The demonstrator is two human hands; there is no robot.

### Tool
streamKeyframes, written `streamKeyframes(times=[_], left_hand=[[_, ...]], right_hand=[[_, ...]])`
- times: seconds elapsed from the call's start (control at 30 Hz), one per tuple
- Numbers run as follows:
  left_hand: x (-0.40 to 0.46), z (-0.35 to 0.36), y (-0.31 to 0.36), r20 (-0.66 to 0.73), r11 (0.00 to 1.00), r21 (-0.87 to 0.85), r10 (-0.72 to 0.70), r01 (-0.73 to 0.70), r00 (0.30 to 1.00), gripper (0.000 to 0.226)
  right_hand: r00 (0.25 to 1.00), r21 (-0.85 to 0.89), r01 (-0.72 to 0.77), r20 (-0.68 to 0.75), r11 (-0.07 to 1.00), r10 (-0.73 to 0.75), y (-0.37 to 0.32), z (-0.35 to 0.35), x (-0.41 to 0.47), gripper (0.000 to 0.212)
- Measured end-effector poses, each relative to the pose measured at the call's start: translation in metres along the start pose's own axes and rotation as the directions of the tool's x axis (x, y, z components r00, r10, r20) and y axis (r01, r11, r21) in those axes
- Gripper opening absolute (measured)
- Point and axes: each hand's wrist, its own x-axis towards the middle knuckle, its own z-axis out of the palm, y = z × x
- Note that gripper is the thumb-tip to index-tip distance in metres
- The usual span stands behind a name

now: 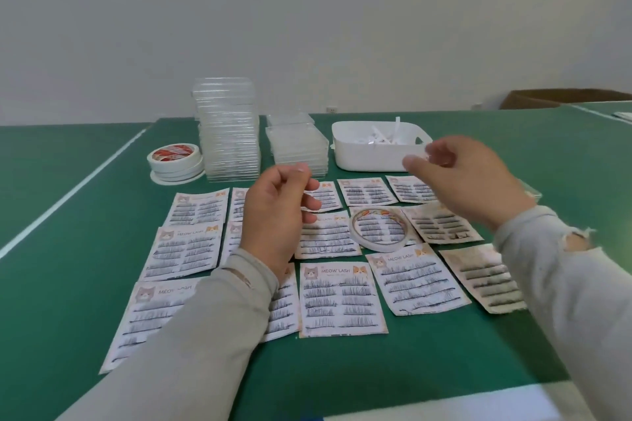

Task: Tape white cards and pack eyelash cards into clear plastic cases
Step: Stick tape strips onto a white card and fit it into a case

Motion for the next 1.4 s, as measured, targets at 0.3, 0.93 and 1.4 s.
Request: streamKeyframes(times=[0.3,0.93,1.4], left_hand=[[-0.004,-0.012,0.016,-0.079,0.99,0.103,0.102,-0.093,0.992,0.01],[0.07,-0.079,0.022,-0.267,0.033,0.959,-0.229,0.281,0.936,0.036],[0.069,-0.109,0.033,-0.508,0.577,0.649,-0.157,0.496,0.847,0.035]], right_hand=[[0.922,0.074,0.381,0.048,0.922,-0.385,-0.046,0.112,-0.041,0.017],[0.97,0.187,0.229,0.037,0.955,-0.24,-0.02,0.1,-0.027,0.029],[0.973,0.168,0.202,0.077,0.965,-0.217,-0.022,0.099,-0.028,0.025]])
